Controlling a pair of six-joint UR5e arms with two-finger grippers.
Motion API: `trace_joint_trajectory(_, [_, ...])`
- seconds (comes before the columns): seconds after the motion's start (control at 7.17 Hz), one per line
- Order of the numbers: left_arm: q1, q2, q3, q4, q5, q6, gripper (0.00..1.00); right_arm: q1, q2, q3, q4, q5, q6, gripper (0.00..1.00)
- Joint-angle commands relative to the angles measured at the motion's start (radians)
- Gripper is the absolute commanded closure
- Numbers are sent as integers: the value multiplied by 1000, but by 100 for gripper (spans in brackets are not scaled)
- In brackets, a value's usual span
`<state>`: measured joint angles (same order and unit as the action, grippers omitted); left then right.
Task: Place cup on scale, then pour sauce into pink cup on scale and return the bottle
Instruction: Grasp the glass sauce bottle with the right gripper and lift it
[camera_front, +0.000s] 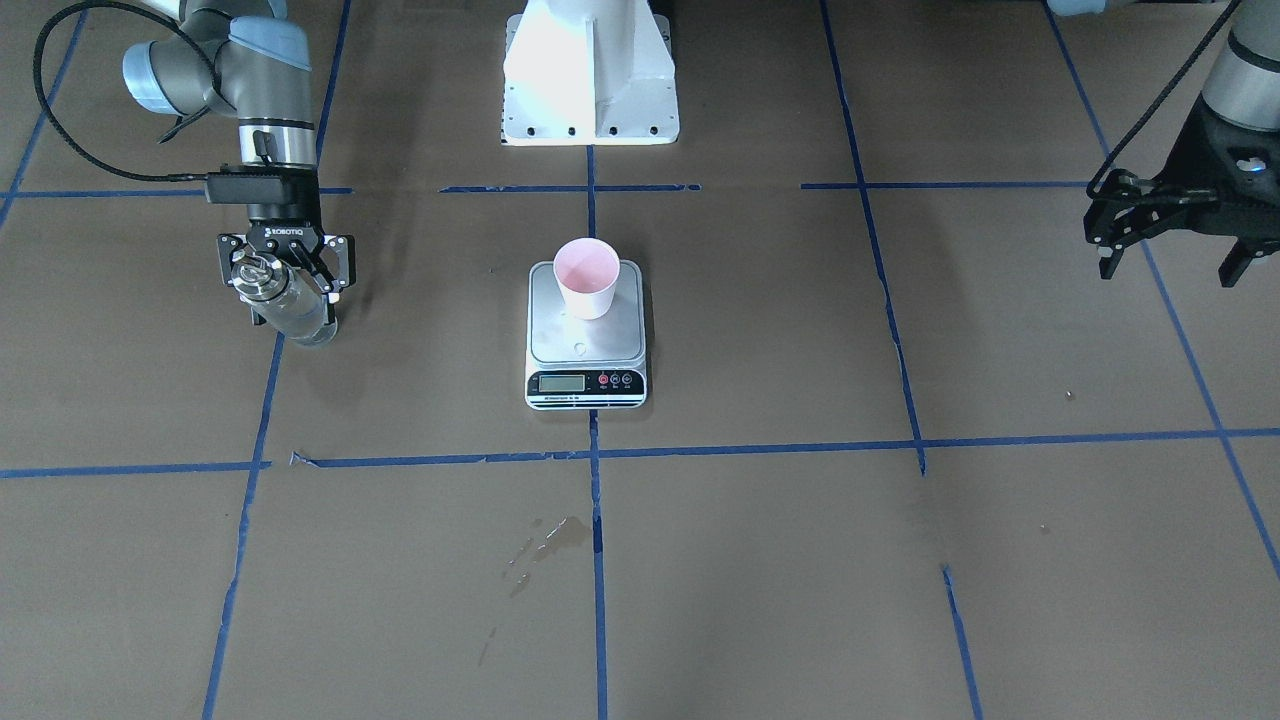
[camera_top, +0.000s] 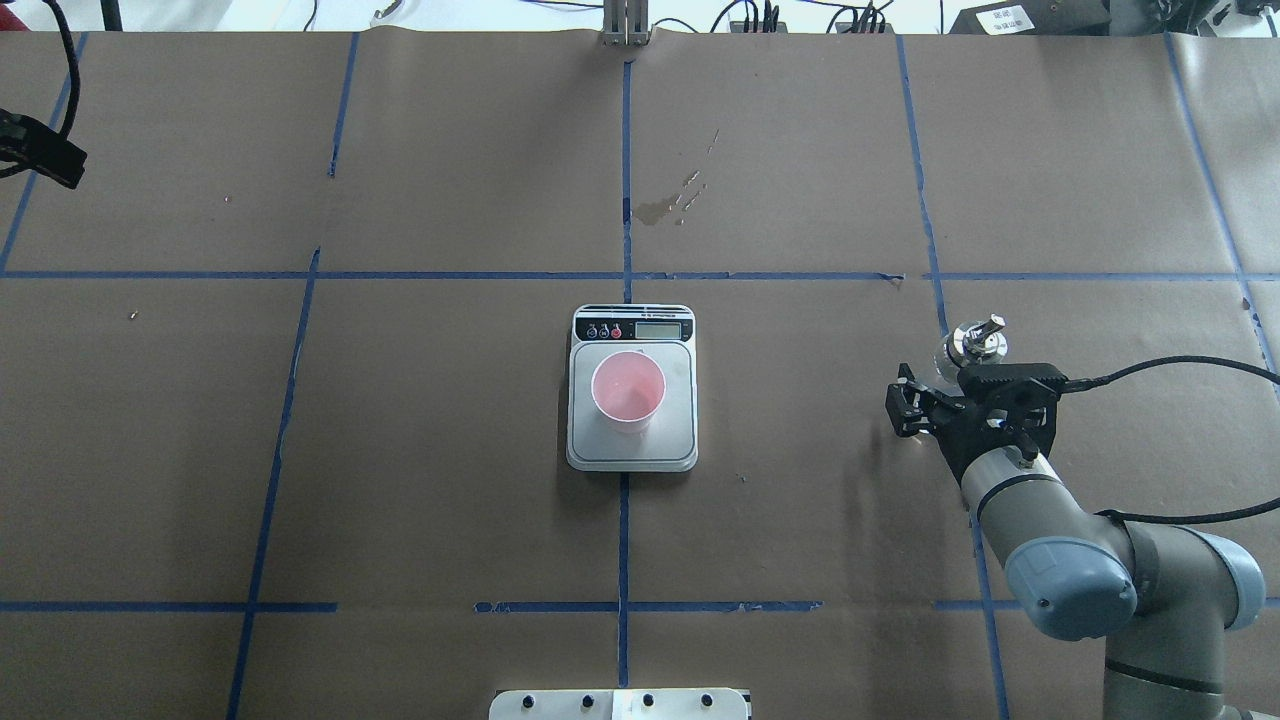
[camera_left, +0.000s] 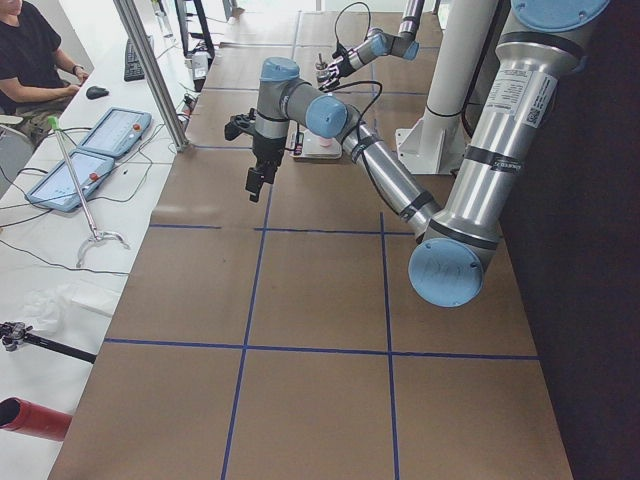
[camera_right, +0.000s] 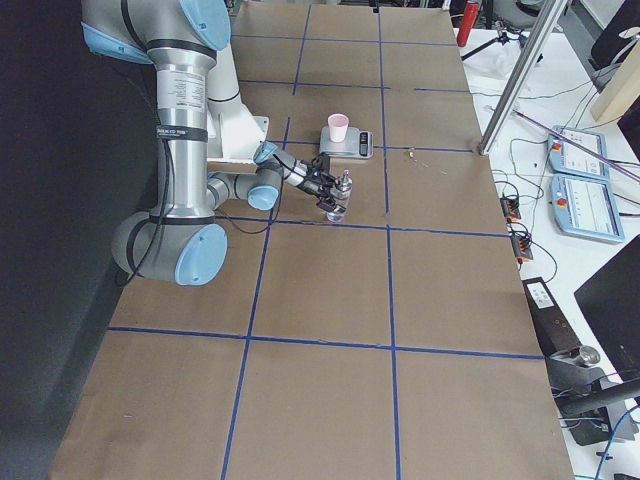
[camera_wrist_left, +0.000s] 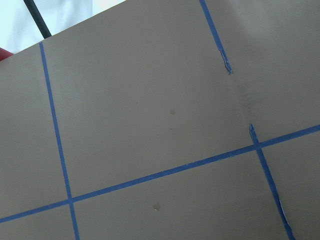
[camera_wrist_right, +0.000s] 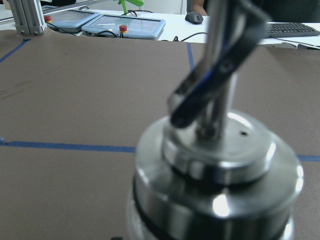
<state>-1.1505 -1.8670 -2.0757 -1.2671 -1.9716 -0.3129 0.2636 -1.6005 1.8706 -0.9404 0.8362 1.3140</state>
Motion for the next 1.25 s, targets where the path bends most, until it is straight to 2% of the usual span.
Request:
trace_joint_trajectory(0.0, [0, -1, 0, 2, -3, -2, 0, 41, 13, 12, 0, 48, -69, 100])
trace_joint_trajectory(0.14, [0, -1, 0, 2, -3, 0, 0, 89, 16, 62, -3, 113, -155, 100])
trace_joint_trajectory(0.42, [-5, 5, -1, 2, -3, 8, 0, 97, 16, 120, -12, 138, -220, 100])
trace_joint_trajectory(0.56, [-8, 20, -15, -2, -4, 15, 0, 97, 23, 162, -62, 136, -334, 100])
trace_joint_trajectory(0.7, [-27, 61, -26, -11, -6, 52, 0, 97, 39, 242, -158, 136, -402, 100])
trace_joint_trajectory(0.84, [-55, 119, -20, -49, -30, 198, 0, 98, 86, 252, -208, 132, -406, 100])
trace_joint_trajectory(0.98, [-139, 197, 35, -113, -149, 360, 0, 97, 117, 252, -212, 127, -412, 100])
trace_joint_trajectory(1.12, [-212, 241, 128, -209, -217, 448, 0, 95, 126, 257, -212, 88, -493, 100])
